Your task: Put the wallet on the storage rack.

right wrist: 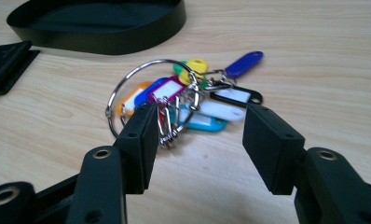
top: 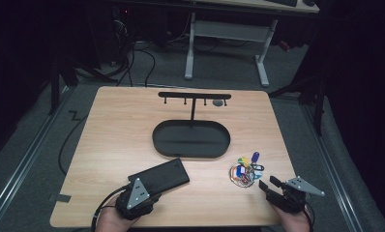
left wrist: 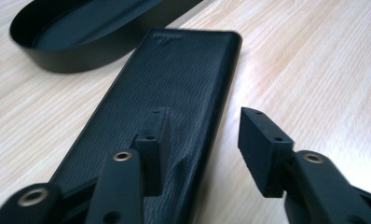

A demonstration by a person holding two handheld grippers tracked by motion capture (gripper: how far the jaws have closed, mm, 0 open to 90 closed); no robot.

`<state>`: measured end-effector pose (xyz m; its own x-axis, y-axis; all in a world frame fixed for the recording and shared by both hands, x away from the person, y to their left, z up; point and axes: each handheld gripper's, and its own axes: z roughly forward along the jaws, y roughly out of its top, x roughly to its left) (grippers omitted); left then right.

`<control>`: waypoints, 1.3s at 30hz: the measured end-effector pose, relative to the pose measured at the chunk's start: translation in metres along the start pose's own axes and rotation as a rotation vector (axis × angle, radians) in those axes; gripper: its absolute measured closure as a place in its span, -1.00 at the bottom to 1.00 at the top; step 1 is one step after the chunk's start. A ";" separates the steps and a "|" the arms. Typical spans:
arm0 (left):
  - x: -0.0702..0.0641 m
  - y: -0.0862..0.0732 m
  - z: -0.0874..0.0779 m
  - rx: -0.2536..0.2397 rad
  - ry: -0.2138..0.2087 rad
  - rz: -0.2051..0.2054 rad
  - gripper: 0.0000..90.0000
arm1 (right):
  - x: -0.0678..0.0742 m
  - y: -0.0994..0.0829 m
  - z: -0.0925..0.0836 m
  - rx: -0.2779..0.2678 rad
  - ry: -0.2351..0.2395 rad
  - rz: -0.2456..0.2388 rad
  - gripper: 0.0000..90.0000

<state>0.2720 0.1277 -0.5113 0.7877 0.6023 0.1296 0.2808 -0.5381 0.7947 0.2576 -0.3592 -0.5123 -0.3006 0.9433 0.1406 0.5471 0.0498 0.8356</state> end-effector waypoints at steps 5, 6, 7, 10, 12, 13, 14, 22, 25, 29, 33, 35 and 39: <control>0.000 -0.007 -0.005 0.005 0.026 0.033 0.04 | 0.005 0.005 0.011 0.008 0.028 -0.011 0.02; 0.000 -0.009 -0.005 0.011 0.026 0.034 0.04 | 0.005 0.006 0.013 0.007 0.031 -0.016 0.02; 0.001 -0.010 -0.005 0.014 0.029 0.035 0.01 | 0.006 0.008 0.014 0.006 0.035 -0.015 0.02; 0.003 -0.015 -0.006 0.024 0.036 0.045 -0.01 | 0.006 0.008 0.016 0.007 0.039 -0.017 0.02; 0.005 -0.017 -0.006 0.026 0.038 0.049 -0.03 | 0.006 0.008 0.018 0.011 0.042 -0.015 0.02; 0.006 -0.019 -0.004 0.029 0.035 0.043 -0.03 | 0.006 0.008 0.018 0.012 0.043 -0.014 0.02; 0.007 -0.020 -0.002 0.035 0.037 0.044 0.01 | 0.006 0.008 0.018 0.015 0.044 -0.009 0.02; 0.001 -0.022 0.011 0.036 0.100 0.169 -0.10 | -0.001 0.002 0.010 0.014 0.031 0.015 0.02; 0.001 -0.022 0.012 0.029 0.112 0.179 -0.09 | -0.003 0.001 0.007 0.010 0.026 0.023 0.02; 0.002 -0.025 0.012 0.007 0.115 0.201 0.03 | -0.004 0.000 0.004 0.005 0.024 0.025 0.02; -0.002 -0.023 0.012 0.036 0.135 0.250 0.17 | -0.003 0.000 0.004 0.003 0.026 0.027 0.02; -0.004 -0.023 0.012 0.038 0.141 0.269 0.25 | -0.003 0.000 0.004 0.003 0.028 0.025 0.02; -0.007 -0.022 0.011 0.043 0.145 0.290 0.39 | -0.003 0.000 0.004 0.001 0.027 0.030 0.02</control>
<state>0.2666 0.1290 -0.5359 0.7526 0.4966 0.4324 0.0818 -0.7221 0.6869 0.2619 -0.3611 -0.5146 -0.3055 0.9351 0.1797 0.5571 0.0225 0.8301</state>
